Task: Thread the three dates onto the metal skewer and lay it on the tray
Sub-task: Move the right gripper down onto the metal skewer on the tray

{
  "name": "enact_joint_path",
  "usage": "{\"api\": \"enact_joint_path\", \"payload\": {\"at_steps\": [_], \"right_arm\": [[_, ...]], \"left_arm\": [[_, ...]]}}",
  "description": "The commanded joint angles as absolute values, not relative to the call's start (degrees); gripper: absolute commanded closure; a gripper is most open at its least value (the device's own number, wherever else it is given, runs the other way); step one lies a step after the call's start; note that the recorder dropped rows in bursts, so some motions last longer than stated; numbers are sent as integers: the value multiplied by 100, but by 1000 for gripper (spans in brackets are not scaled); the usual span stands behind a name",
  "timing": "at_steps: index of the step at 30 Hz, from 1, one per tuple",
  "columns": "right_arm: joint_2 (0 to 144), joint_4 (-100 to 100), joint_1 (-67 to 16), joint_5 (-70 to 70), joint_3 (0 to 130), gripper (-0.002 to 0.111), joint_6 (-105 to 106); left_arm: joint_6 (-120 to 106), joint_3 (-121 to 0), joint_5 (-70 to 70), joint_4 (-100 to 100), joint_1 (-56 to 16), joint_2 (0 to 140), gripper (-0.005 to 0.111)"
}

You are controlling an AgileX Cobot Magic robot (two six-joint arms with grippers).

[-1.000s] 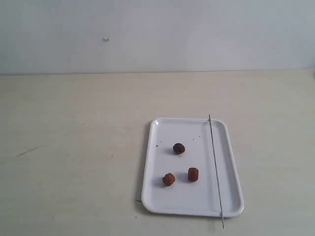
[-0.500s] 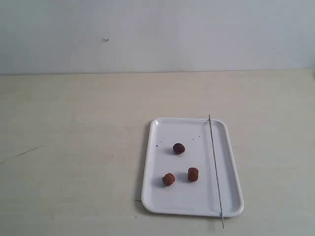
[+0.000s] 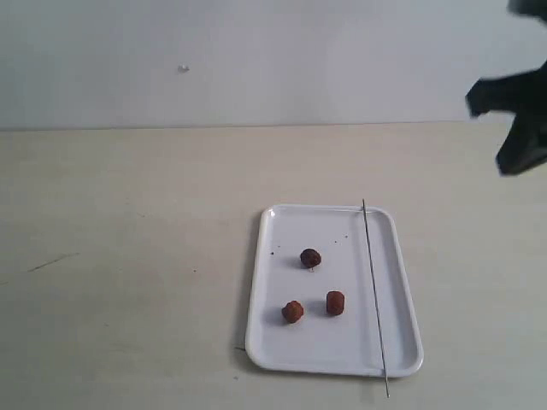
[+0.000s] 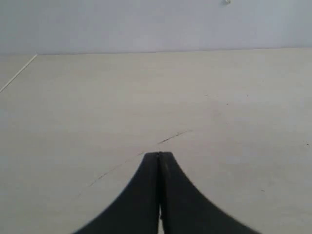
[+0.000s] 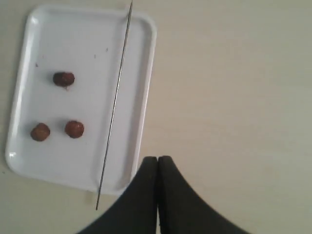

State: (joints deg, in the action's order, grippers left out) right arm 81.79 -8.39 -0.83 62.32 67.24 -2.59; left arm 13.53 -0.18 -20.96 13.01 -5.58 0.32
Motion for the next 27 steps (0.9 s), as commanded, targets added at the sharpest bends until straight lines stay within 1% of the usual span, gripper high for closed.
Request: {"api": "enact_joint_path", "payload": {"at_steps": [1, 3, 10, 13, 16, 18, 20, 23, 25, 27], "right_arm": [[8452, -676, -935, 5407, 6384, 108, -1128], [8588, -702, -1197, 5127, 6346, 108, -1456], [9142, -497, -1884, 5083, 6348, 108, -2583], [9538, 968, -2388, 5093, 6335, 108, -4213], [9900, 1343, -2528, 4903, 6335, 108, -4782], [10158, 1343, -2528, 4586, 6335, 104, -4769], [10432, 1343, -2528, 4373, 6335, 90, -4786], [10656, 1343, -2528, 4360, 6332, 80, -4798], [10709, 1379, -2528, 4105, 6244, 76, -4918], [10709, 1379, -2528, 3875, 6097, 76, -4944]], "left_arm": [[1381, 0, -2046, 1302, -543, 0, 107], [1381, 0, -2046, 1302, -543, 0, 107], [1381, 0, -2046, 1302, -543, 0, 107], [1381, 0, -2046, 1302, -543, 0, 107], [1381, 0, -2046, 1302, -543, 0, 107], [1381, 0, -2046, 1302, -543, 0, 107], [1381, 0, -2046, 1302, -543, 0, 107], [1381, 0, -2046, 1302, -543, 0, 107], [1381, 0, -2046, 1302, -543, 0, 107], [1381, 0, -2046, 1302, -543, 0, 107]]}}
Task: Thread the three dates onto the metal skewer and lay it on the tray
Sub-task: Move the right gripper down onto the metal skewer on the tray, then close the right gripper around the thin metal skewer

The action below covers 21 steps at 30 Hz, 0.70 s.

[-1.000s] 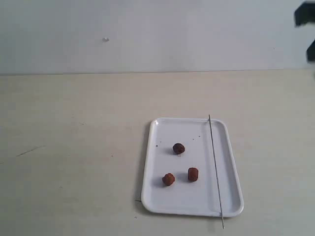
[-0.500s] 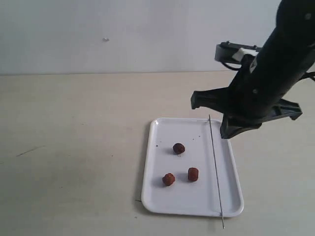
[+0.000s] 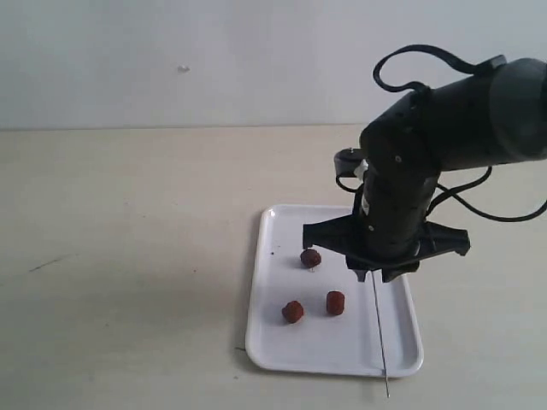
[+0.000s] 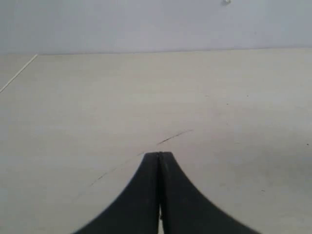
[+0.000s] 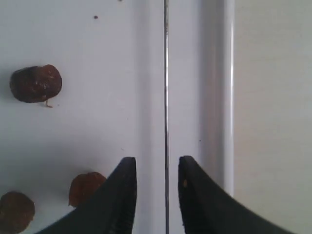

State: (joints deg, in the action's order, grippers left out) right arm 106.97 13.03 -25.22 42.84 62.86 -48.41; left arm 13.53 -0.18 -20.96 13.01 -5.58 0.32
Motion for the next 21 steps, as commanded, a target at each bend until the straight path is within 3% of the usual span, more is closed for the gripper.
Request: {"api": "enact_joint_path", "payload": {"at_steps": [1, 7, 21], "right_arm": [[10709, 1379, -2528, 3773, 6022, 76, -4959], [10709, 1670, -2528, 3001, 5416, 76, -5569], [10709, 1396, -2528, 3533, 5364, 76, -5272]], "left_arm": [[1381, 0, -2046, 1302, -543, 0, 107], [1381, 0, -2046, 1302, -543, 0, 107], [1381, 0, -2046, 1302, -543, 0, 107]]}}
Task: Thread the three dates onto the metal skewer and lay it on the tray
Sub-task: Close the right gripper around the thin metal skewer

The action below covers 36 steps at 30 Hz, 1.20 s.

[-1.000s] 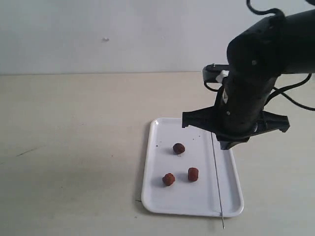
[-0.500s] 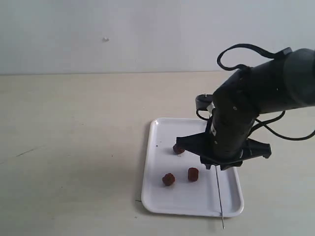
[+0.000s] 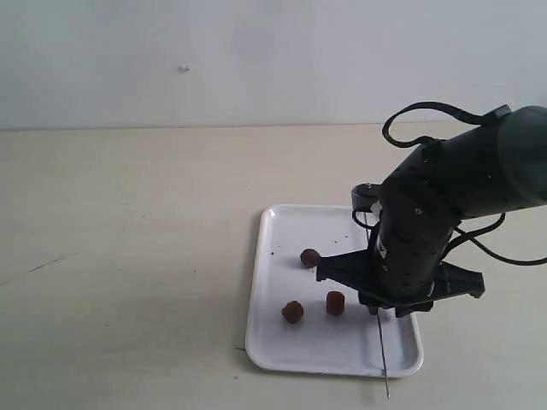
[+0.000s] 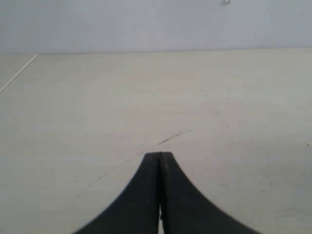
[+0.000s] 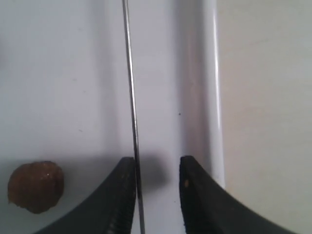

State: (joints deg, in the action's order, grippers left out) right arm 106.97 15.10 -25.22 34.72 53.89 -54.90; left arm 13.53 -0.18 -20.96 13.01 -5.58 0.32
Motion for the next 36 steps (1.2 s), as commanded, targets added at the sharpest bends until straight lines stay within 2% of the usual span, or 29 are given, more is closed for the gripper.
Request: {"api": "enact_joint_path", "payload": {"at_steps": [1, 18, 36], "right_arm": [[10709, 1343, -2528, 3533, 5364, 76, -5199], [10709, 753, -2528, 3745, 5364, 76, -4133], [10722, 453, -2528, 3886, 5364, 76, -3895]], "left_arm": [[1381, 0, -2046, 1302, -543, 0, 107], [1381, 0, -2046, 1302, -543, 0, 107], [1381, 0, -2046, 1302, -543, 0, 107]]}}
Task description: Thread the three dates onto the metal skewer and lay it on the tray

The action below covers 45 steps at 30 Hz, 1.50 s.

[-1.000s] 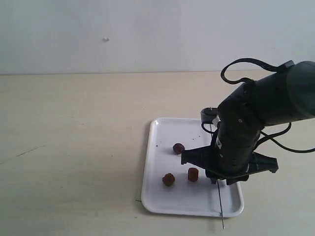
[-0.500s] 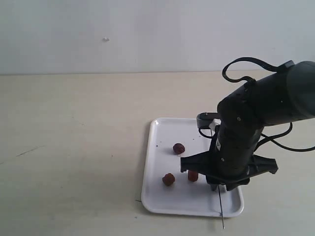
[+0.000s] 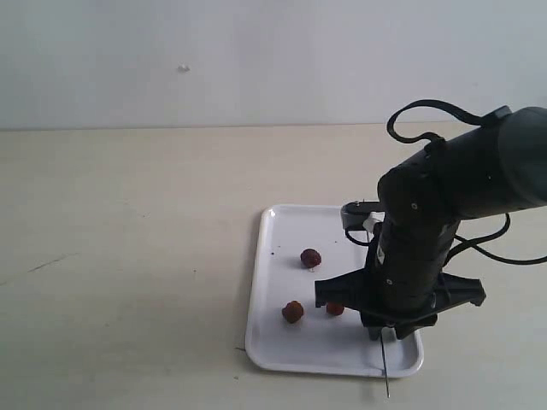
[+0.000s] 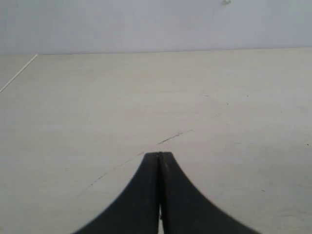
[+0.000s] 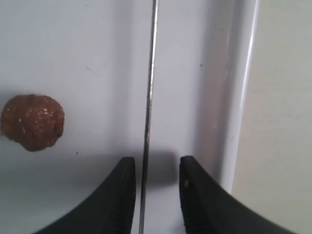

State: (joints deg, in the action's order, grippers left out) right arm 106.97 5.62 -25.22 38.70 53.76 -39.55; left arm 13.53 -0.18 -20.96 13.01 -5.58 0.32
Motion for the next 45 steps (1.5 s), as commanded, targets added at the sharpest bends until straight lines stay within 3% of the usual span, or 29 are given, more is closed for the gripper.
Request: {"api": "enact_joint_path", "payload": {"at_steps": [1, 11, 16, 24, 45], "right_arm": [[10734, 437, -2528, 3886, 5364, 76, -3895], [11013, 350, -2528, 3770, 5364, 80, -3895], [11002, 345, -2528, 3771, 5364, 108, -3895], [10768, 817, -2528, 3788, 5481, 108, -3884], [8092, 1872, -2528, 4730, 5518, 108, -2657]], "left_arm": [[1381, 0, -2046, 1302, -543, 0, 107], [1381, 0, -2046, 1302, -543, 0, 107], [1381, 0, -2046, 1302, -543, 0, 107], [1381, 0, -2046, 1302, -543, 0, 107], [1381, 0, -2065, 1302, -543, 0, 107]]}}
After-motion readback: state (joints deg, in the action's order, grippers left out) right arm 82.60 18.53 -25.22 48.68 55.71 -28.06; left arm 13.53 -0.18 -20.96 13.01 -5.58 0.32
